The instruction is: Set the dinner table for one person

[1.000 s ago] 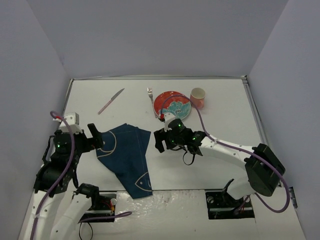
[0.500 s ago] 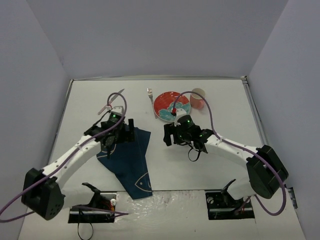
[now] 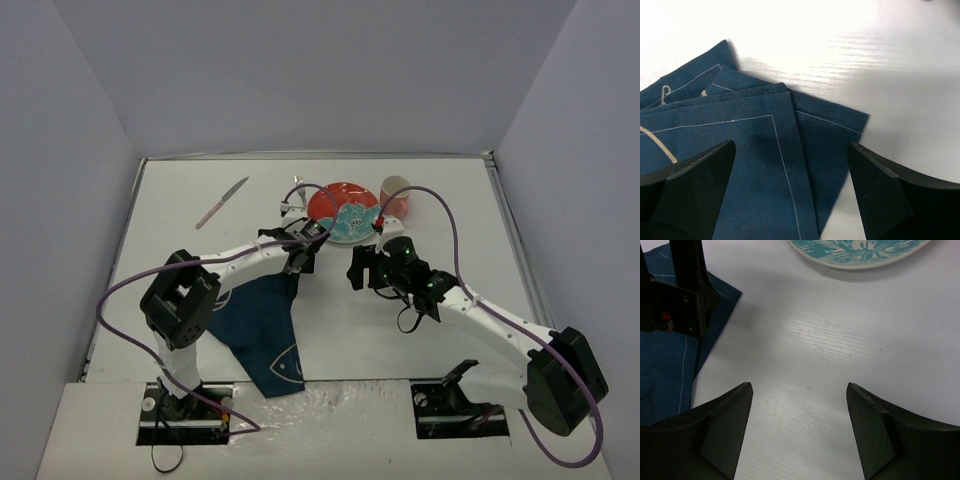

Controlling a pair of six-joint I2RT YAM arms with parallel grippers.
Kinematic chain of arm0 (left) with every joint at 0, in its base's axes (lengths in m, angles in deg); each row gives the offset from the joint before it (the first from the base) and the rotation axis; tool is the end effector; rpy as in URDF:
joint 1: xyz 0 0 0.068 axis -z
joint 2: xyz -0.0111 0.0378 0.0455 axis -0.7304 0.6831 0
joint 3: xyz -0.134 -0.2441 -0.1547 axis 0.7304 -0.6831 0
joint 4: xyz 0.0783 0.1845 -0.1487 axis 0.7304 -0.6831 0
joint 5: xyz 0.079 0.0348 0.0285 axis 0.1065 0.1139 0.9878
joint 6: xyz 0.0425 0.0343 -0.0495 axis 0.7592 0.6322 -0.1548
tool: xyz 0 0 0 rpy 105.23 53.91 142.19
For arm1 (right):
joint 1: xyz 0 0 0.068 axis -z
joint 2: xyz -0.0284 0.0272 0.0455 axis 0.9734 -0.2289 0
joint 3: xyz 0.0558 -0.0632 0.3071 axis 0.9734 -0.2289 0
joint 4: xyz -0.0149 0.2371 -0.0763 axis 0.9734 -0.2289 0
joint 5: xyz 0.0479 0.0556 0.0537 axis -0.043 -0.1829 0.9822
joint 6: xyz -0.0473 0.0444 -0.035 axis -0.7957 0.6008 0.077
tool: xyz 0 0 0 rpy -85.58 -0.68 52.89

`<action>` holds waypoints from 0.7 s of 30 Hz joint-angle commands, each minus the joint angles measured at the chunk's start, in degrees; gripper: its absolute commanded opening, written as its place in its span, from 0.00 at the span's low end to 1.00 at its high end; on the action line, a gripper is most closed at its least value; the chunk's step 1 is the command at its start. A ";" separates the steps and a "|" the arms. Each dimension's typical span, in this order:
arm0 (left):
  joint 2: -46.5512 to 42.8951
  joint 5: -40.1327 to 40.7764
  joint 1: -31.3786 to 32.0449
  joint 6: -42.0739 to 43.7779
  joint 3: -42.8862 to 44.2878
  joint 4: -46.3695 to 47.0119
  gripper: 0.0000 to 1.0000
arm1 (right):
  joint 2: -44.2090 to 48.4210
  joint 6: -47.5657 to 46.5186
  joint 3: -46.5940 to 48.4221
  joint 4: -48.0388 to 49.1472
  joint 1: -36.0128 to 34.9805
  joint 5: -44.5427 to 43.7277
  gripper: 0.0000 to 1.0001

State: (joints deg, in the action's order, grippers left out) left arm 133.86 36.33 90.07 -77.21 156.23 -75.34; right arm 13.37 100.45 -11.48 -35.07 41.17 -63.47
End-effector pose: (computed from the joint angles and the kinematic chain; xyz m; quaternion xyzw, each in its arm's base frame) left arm 0.3023 -0.2422 0.2367 -0.0435 0.9396 0.0249 0.3384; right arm 0.2073 0.1515 0.2807 -0.1263 0.8210 0.2730 0.4852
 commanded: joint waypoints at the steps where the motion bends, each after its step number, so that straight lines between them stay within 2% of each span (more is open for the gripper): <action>1: 1.85 7.22 0.36 -1.15 4.05 -4.62 0.90 | 2.48 0.06 -0.70 2.45 1.13 -0.59 0.72; 11: 4.34 7.87 0.36 -3.09 2.09 -5.47 0.79 | 1.20 0.99 -1.70 5.45 1.34 2.76 0.72; 21: 5.09 7.37 0.30 -4.56 -0.40 -5.84 0.58 | 0.72 2.75 -3.47 9.31 1.32 5.44 0.72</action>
State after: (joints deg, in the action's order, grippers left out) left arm 139.98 42.08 90.36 -80.22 156.34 -79.91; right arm 13.98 102.12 -14.68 -31.14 42.24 -59.65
